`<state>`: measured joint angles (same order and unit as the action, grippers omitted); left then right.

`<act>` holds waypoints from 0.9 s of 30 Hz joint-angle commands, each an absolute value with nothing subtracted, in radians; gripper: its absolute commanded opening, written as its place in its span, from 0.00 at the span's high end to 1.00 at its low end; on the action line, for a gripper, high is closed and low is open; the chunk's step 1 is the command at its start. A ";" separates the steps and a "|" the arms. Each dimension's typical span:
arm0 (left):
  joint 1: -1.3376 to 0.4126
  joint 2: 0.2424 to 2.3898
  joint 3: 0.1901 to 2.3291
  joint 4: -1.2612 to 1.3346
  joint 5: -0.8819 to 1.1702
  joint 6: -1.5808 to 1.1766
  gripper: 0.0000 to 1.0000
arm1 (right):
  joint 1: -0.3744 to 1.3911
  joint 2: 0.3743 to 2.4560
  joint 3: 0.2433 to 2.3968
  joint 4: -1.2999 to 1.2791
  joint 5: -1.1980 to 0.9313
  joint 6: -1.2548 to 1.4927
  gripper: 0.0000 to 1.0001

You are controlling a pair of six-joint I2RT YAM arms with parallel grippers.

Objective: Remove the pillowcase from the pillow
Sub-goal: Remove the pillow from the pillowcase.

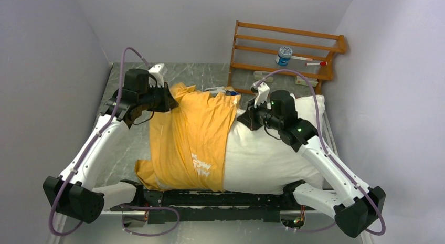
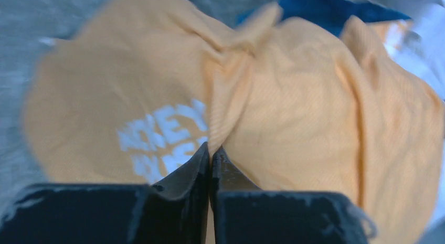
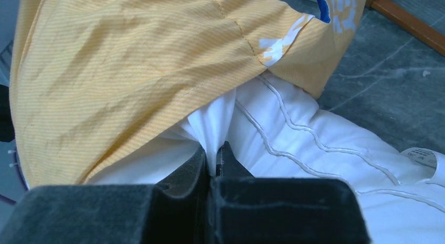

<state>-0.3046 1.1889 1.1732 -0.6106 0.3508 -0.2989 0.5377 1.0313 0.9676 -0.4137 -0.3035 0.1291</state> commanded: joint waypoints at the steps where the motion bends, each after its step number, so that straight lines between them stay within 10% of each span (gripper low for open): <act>1: -0.303 1.163 1.279 -0.697 -0.111 -0.319 0.95 | 0.545 0.984 0.937 -0.561 -0.270 0.178 1.00; 8: -0.147 1.099 1.284 -0.747 -0.292 -0.269 0.94 | 0.545 0.939 0.899 -0.536 -0.277 0.169 1.00; 12: -0.095 1.078 1.264 -0.685 0.038 -0.223 0.43 | 0.547 0.918 0.859 -0.470 -0.395 0.157 1.00; 16: -0.095 1.089 1.277 -0.584 0.366 -0.235 0.18 | 0.549 0.914 0.842 -0.466 -0.449 0.137 1.00; 24: -0.149 1.310 1.378 -0.619 0.587 -0.150 0.09 | 0.577 0.886 0.810 -0.453 -0.486 0.106 1.00; 27: -0.212 1.398 1.396 -0.692 0.614 -0.089 0.20 | 0.578 0.878 0.802 -0.448 -0.437 0.097 1.00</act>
